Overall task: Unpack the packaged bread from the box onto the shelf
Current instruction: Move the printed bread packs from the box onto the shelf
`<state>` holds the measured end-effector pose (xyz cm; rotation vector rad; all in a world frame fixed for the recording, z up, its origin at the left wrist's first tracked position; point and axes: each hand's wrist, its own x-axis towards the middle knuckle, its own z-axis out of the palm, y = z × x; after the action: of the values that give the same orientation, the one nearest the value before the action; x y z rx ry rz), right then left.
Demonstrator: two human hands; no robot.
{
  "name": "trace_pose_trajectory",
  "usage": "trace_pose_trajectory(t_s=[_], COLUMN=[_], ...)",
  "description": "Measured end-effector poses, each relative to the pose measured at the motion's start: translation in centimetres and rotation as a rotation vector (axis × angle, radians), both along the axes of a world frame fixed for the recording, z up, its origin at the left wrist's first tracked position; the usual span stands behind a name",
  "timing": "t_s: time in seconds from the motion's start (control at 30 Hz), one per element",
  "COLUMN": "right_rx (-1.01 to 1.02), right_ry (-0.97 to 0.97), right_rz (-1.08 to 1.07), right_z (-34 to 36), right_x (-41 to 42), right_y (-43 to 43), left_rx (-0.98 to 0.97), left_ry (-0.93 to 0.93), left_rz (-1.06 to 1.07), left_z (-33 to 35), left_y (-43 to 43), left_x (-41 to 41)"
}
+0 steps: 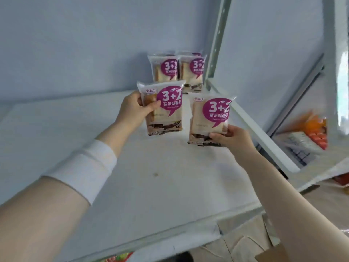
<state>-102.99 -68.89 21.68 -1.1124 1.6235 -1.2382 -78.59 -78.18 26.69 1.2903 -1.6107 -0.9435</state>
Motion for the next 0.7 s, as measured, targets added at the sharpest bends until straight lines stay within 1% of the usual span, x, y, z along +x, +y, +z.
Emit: trace_pose_trajectory(t_s=[0.17,0.3,0.4,0.5,0.7], right_rx=[0.022,-0.028,-0.042,-0.08,-0.056], right_ry=[-0.011,0.038,0.098,0.143,0.269], right_rz=[-0.006,-0.019,-0.007,-0.053,-0.076], right_z=[-0.4,-1.1,-1.2,-1.5,-1.4], right_x=[-2.5,-3.6,-4.2,-4.5,-3.7], right_y=[-12.1,-18.6,-21.2,-22.7,-22.1], left_rx=[0.01,0.022,-0.004,-0.087,-0.102], left_ry=[0.028,0.041,0.024,-0.049,0.019], left_rz=[0.064,0.085,0.118,0.162,0.211], left_z=[-0.9,-2.0,-2.6,-3.0,-3.3], left_y=[-9.3,-14.5,-16.7,-17.8,-16.9], left_x=[-2.8,-4.0,-4.1,-4.3,-4.7])
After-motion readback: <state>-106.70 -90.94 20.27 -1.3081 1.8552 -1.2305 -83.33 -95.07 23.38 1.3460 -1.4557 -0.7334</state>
